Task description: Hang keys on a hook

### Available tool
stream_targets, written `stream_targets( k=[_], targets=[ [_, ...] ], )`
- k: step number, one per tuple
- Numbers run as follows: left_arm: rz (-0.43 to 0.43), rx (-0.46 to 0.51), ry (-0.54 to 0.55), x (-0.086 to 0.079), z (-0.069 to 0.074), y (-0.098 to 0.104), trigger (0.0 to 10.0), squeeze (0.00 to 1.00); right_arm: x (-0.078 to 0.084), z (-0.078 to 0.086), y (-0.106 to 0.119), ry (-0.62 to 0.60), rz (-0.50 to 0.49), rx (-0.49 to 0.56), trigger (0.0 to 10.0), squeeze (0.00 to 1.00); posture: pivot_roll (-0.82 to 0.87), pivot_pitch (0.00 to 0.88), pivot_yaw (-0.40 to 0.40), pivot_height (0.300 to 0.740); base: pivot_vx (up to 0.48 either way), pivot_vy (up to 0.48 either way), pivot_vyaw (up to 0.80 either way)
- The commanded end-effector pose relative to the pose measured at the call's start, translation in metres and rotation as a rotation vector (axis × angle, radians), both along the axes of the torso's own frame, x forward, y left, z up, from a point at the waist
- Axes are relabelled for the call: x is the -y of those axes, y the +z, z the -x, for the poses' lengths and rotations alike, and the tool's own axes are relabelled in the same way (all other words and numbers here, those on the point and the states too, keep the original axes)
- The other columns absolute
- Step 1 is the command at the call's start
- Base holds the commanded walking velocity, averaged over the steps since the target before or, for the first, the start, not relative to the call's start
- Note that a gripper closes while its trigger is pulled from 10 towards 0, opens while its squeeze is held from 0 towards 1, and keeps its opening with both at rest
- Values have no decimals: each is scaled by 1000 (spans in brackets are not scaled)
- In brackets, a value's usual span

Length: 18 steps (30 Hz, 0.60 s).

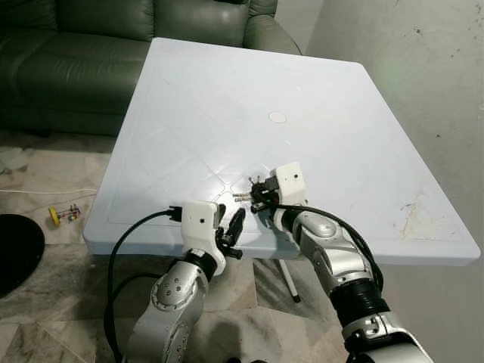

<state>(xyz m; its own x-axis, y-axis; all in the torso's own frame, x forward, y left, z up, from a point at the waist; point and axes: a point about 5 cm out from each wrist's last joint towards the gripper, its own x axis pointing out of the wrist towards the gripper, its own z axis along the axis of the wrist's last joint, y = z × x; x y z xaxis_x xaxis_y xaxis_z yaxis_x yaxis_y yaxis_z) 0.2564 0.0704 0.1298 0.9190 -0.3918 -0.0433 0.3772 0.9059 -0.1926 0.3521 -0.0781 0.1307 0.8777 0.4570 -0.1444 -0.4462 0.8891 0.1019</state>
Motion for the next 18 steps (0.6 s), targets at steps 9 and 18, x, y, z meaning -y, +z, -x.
stream_targets(
  k=[9, 18],
  targets=[
    [16, 35, 42, 9, -21, 11, 10000, 0, 20, -20, 51, -158, -152, 172, 0, 0, 146, 133, -167, 740, 0, 0, 0],
    [2, 101, 81, 6, -52, 28, 10000, 0, 27, -22, 80, -215, -181, 281, 0, 0, 137, 100, -154, 740, 0, 0, 0]
  ],
)
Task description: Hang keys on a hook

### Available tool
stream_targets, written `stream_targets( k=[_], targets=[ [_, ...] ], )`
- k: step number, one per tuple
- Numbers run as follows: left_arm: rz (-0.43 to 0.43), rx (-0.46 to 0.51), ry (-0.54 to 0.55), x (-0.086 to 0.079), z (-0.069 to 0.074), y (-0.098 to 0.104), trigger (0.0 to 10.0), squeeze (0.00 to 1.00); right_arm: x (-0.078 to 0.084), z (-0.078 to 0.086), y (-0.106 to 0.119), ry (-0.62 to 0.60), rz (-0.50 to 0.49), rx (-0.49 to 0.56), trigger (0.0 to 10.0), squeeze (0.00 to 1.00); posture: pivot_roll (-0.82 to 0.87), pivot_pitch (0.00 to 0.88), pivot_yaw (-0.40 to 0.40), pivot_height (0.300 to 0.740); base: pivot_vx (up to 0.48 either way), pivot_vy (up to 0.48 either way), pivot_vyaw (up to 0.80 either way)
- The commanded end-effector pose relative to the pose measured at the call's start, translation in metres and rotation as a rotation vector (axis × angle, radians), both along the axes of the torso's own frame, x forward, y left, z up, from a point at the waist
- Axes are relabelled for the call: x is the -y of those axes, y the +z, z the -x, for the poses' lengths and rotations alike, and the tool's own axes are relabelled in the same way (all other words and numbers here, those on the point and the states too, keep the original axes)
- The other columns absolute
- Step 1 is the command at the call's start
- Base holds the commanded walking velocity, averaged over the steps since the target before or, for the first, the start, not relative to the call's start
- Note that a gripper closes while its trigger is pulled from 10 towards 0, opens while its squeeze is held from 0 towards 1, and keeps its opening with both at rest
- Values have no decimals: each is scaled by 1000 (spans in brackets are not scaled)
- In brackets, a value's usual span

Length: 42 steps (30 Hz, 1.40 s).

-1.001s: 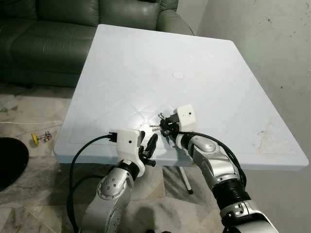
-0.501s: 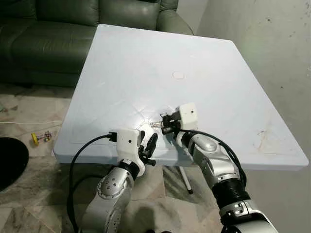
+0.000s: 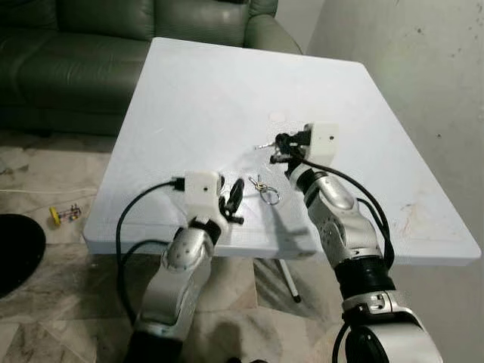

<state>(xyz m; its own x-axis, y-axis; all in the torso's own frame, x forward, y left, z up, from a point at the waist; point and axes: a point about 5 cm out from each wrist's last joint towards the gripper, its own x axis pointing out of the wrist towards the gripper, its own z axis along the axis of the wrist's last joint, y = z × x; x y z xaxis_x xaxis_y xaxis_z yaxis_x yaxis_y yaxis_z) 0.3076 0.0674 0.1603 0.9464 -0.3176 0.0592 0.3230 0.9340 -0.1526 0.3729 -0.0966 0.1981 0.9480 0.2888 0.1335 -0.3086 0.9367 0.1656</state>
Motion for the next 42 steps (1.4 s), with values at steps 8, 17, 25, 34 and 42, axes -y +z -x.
stream_targets(
  k=[8, 17, 25, 34, 42],
  targets=[
    [-19, 87, 46, -5, -34, 24, 10000, 0, 17, 10, 34, -104, 13, 178, 0, 0, 128, 66, -142, 740, 0, 0, 0],
    [-60, 162, 10, -9, -47, 32, 10000, 0, 27, 32, 16, -104, 19, 199, 10000, 0, 117, 18, -129, 740, 0, 0, 0],
    [-22, 177, -36, -17, -42, 27, 10000, 0, 30, 48, 8, -13, 10, 213, 10000, 0, 115, 0, -126, 740, 0, 0, 0],
    [43, 208, -21, -31, -37, 30, 10000, 0, 42, 53, 1, -47, -35, 166, 10000, 0, 116, 0, -127, 740, 0, 0, 0],
    [43, 196, 13, -42, -34, 25, 10000, 0, 45, 56, -11, -79, 41, 147, 10000, 0, 116, 0, -122, 740, 0, 0, 0]
  ],
)
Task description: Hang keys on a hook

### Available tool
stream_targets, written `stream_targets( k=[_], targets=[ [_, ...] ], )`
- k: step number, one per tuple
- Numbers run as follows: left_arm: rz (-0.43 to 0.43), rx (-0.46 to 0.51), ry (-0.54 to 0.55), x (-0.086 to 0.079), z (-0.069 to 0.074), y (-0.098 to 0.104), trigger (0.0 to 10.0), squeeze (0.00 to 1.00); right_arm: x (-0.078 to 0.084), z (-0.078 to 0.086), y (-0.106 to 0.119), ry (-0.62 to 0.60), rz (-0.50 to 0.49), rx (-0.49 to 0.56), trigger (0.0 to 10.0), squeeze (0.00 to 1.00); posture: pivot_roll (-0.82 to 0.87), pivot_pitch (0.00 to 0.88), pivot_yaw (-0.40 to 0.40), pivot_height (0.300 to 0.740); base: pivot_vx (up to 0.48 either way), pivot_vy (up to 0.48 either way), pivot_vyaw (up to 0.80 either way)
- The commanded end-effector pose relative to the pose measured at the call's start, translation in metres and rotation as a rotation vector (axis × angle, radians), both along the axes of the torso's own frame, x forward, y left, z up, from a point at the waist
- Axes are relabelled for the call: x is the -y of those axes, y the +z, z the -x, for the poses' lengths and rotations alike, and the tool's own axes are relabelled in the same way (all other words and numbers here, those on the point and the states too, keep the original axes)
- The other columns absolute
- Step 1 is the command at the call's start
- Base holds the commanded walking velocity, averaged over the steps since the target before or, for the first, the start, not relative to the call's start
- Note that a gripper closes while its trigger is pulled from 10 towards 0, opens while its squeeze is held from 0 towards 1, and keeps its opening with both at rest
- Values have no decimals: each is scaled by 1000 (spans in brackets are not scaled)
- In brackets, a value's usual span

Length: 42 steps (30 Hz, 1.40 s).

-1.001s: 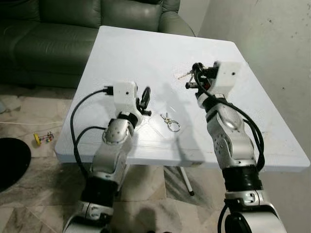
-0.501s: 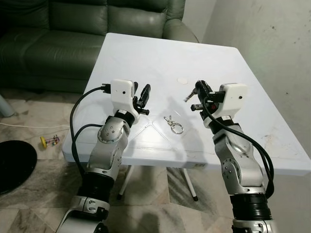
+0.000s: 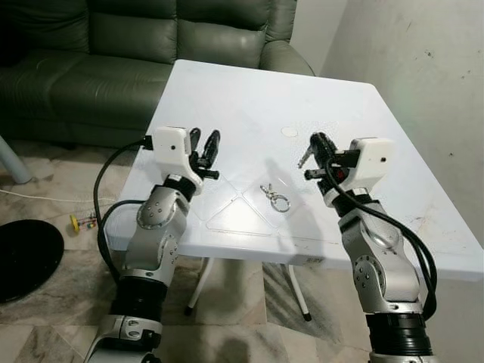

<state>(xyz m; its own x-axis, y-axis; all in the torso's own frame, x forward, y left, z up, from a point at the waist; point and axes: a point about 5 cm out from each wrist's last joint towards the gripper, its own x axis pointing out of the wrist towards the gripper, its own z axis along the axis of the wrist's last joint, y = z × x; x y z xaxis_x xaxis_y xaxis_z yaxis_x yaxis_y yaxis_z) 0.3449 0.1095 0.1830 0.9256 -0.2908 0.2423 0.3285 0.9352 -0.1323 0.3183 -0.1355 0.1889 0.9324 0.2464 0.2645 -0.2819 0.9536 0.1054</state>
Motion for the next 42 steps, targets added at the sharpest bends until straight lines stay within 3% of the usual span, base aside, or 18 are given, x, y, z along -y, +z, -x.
stream_targets(
  k=[1, 11, 15, 18, 21, 25, 33, 38, 42],
  targets=[
    [0, 10, -5, -2, 4, 0, 10000, 0, 7, 2, -3, -41, 26, 9, 10000, 0, 115, 0, -120, 740, 0, 0, 0],
    [13, -72, 71, -21, 15, -32, 10000, 0, 14, 5, -40, -79, 102, -69, 10000, 0, 112, 3, -102, 740, 0, 0, 0],
    [58, -148, 163, -41, 17, -56, 10000, 0, 25, 6, -62, -123, 130, -123, 10000, 0, 116, 0, -92, 740, 0, 0, 0],
    [40, -146, 187, -47, 17, -58, 10000, 0, 29, 5, -65, -134, 131, -131, 10000, 0, 117, 0, -90, 740, 0, 0, 0],
    [21, -146, 204, -66, 16, -60, 10000, 0, 45, 4, -63, -187, 125, -114, 10000, 0, 113, 0, -85, 740, 0, 0, 0],
    [11, -133, 222, -78, 13, -54, 10000, 0, 57, 5, -59, -237, 135, -90, 10000, 0, 107, 0, -78, 740, 0, 0, 0],
    [35, -90, 232, -80, 14, -43, 10000, 0, 63, 12, -48, -277, 144, -28, 10000, 0, 100, 0, -67, 740, 0, 0, 0],
    [52, -60, 215, -73, 23, -35, 10000, 0, 52, 22, -40, -241, 158, 25, 10000, 0, 91, 0, -60, 740, 0, 0, 0],
    [-7, -35, 188, -65, 23, -31, 10000, 0, 45, 24, -40, -227, 178, 28, 10000, 0, 92, 0, -61, 740, 0, 0, 0]
  ],
)
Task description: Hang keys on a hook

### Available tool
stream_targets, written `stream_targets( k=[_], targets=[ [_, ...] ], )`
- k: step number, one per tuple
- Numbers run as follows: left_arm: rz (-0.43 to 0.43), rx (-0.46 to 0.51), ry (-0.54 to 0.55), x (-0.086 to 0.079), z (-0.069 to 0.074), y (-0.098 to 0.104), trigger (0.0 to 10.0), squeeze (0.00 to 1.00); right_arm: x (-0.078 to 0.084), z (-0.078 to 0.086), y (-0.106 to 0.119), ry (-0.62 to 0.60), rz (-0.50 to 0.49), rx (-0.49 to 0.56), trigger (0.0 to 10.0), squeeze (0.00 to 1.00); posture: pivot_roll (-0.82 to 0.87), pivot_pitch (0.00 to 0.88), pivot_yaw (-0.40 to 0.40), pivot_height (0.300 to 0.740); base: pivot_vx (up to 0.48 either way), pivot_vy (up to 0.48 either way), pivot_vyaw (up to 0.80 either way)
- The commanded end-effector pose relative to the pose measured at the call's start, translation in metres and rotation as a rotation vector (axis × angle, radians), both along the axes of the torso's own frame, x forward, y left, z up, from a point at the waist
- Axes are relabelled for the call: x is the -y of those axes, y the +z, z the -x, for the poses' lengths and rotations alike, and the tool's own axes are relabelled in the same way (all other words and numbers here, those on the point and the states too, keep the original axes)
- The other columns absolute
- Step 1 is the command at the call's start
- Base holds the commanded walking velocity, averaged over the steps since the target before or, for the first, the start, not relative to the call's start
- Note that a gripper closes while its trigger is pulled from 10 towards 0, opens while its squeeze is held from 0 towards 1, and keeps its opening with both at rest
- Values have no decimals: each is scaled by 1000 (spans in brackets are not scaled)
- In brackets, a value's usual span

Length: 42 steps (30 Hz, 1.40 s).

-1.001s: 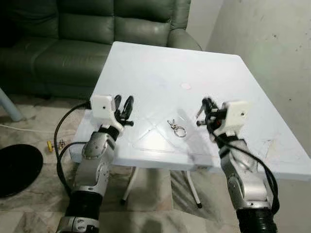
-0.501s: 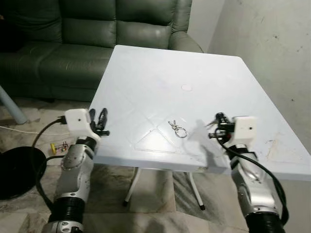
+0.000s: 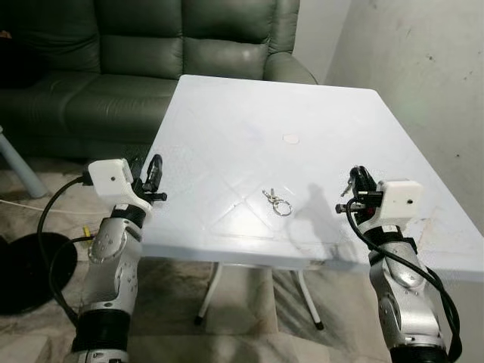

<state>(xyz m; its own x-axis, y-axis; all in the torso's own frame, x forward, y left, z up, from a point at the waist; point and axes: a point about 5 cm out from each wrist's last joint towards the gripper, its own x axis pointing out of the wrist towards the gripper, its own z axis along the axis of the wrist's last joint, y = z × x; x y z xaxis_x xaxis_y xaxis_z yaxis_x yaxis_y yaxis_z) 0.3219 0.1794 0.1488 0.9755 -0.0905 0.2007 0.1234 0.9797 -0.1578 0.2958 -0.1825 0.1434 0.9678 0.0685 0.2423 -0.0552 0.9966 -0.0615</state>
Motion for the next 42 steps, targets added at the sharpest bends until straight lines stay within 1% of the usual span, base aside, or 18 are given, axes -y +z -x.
stream_targets(
  k=[1, 6, 8, 13, 19, 22, 25, 31, 34, 37, 38, 40, 42],
  targets=[
    [-8, 3, -18, 6, -2, 4, 10000, 0, -4, 0, 6, 12, 4, 21, 10000, 0, 90, 0, -59, 740, 0, 0, 0],
    [-6, -3, -27, 9, -4, 5, 10000, 0, -6, -2, 8, 17, -5, 18, 10000, 0, 89, 0, -61, 740, 0, 0, 0],
    [-21, -13, -49, 12, -6, 6, 10000, 0, -6, -4, 10, 19, 1, 14, 10000, 0, 88, 0, -60, 740, 0, 0, 0],
    [-48, -16, -62, 13, -10, 7, 10000, 0, -4, -6, 12, 20, 5, 17, 10000, 0, 88, 0, -61, 740, 0, 0, 0],
    [-43, -16, -61, 13, -12, 9, 10000, 0, -5, -8, 11, 20, 4, 7, 10000, 0, 86, 0, -59, 740, 0, 0, -750],
    [-40, -14, -73, 17, -12, 9, 10000, 0, -7, -8, 11, 27, 5, 8, 10000, 0, 85, 0, -59, 740, 0, 0, -785],
    [-53, -11, -84, 20, -13, 9, 10000, 0, -9, -9, 11, 31, 5, 8, 10000, 0, 84, 0, -58, 740, 0, 0, -785],
    [-55, -6, -95, 21, -14, 9, 10000, 0, -10, -10, 12, 38, 10, 11, 10000, 0, 82, 0, -58, 740, 0, 0, -785],
    [-77, 5, -102, 22, -14, 11, 10000, 0, -10, -10, 11, 39, 10, 11, 10000, 0, 83, 0, -57, 740, 0, 0, -781],
    [-77, 6, -105, 22, -15, 11, 10000, 0, -10, -9, 11, 40, 10, 12, 10000, 0, 83, 0, -57, 740, 0, 0, -781],
    [-64, 4, -109, 22, -15, 11, 10000, 0, -11, -9, 11, 41, 8, 11, 10000, 0, 83, 0, -56, 740, 0, 0, -788],
    [-64, 3, -112, 23, -15, 11, 10000, 0, -13, -9, 11, 49, 7, 11, 10000, 0, 82, 0, -59, 740, 0, -461, -788],
    [-42, -11, -96, 23, -16, 10, 10000, 0, -14, -9, 11, 51, 6, 11, 10000, 0, 81, 0, -59, 740, 0, -229, -788]
  ],
)
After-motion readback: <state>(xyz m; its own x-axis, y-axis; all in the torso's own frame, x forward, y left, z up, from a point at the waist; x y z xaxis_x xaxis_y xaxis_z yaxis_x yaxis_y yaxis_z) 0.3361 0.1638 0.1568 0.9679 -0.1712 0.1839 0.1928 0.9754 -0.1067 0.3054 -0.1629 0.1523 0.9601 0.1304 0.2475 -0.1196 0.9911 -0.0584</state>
